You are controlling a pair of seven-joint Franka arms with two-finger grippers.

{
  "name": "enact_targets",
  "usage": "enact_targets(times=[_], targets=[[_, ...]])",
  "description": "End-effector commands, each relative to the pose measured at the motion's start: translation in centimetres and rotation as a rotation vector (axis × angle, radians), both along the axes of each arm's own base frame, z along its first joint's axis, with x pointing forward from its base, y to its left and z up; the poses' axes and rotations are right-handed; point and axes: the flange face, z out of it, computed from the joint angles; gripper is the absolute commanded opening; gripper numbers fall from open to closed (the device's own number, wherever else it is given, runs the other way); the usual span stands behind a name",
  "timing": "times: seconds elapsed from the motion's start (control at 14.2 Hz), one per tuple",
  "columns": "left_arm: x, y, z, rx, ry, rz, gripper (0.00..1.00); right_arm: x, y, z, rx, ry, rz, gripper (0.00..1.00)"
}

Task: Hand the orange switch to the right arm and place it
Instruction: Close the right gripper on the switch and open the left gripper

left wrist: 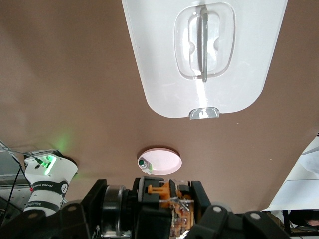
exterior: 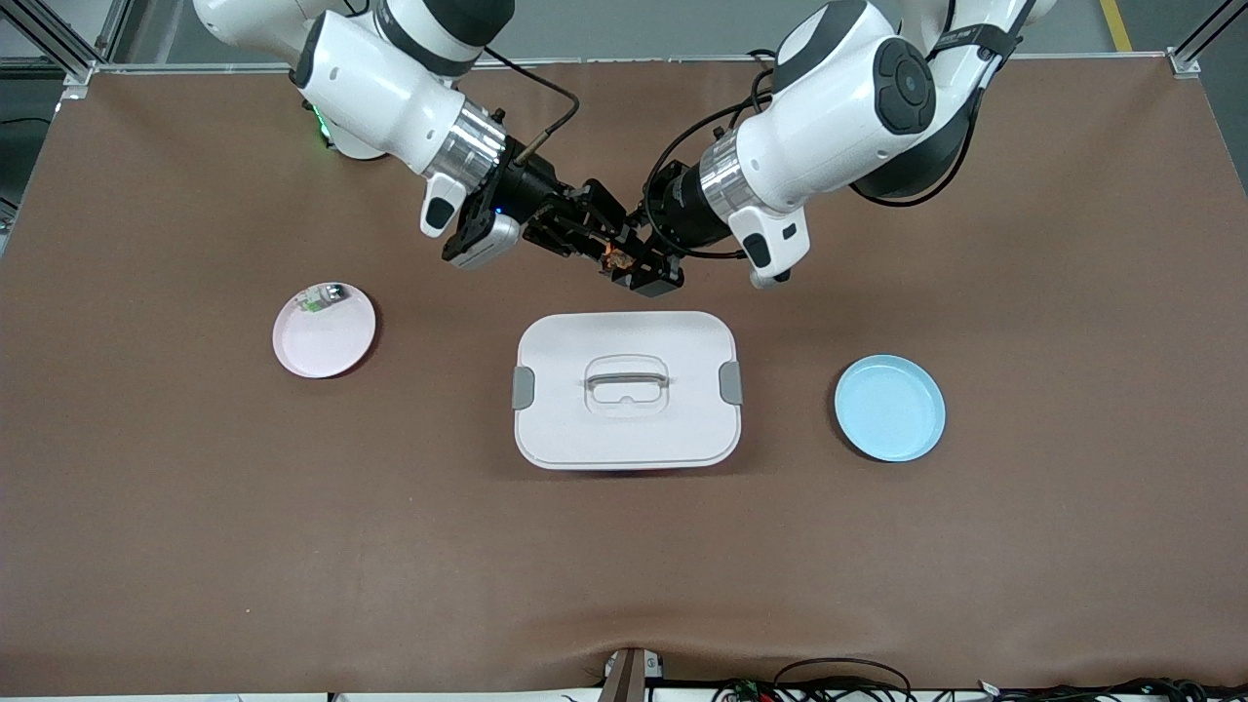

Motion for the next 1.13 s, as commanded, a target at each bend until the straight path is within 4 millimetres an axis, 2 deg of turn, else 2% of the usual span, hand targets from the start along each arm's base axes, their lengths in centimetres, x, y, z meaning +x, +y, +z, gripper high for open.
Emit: enact_targets(times=[0.0, 0.07, 0.21, 0.28, 0.35, 0.56, 0.63, 0.7, 0.77, 1.06], targets=[[-0.13, -0.21, 0.45, 0.012, -0.013, 0.017, 0.31, -0.18, 0.62, 0.52, 0.013, -0.022, -0.003, 0.39], [-0.13, -0.21, 0.45, 0.012, -0.013, 0.017, 0.31, -0.23, 0.66, 0.47, 0.013, -0.023, -0.004, 0.37], [-0.07, -0.14, 0.44, 0.014, -0.014, 0.019, 0.31, -0.31, 0.73, 0.40, 0.010, -0.024, -0.001, 0.18], [-0.17, -0.25, 0.42, 0.021, -0.021, 0.013, 0.32, -0.32, 0.74, 0.39, 0.010, -0.022, -0.001, 0.00], [-0.07, -0.17, 0.32, 0.024, -0.021, 0.014, 0.34, -0.27, 0.70, 0.44, 0.013, -0.014, -0.006, 0.00], [-0.08, -0.16, 0.49, 0.024, -0.026, 0.013, 0.55, -0.23, 0.65, 0.41, 0.012, -0.013, -0.004, 0.00], [-0.07, -0.16, 0.57, 0.023, -0.027, 0.013, 0.69, -0.08, 0.43, 0.50, 0.012, -0.015, -0.007, 0.00], [-0.07, -0.16, 0.57, 0.023, -0.027, 0.013, 0.88, 0.02, 0.33, 0.54, 0.012, -0.014, -0.005, 0.00], [-0.07, -0.17, 0.57, 0.022, -0.026, 0.013, 1.00, 0.05, 0.28, 0.51, 0.012, -0.012, -0.005, 0.00], [0.04, 0.00, 0.74, 0.020, -0.027, 0.018, 1.00, 0.33, -0.03, 0.55, 0.010, -0.015, -0.005, 0.00]])
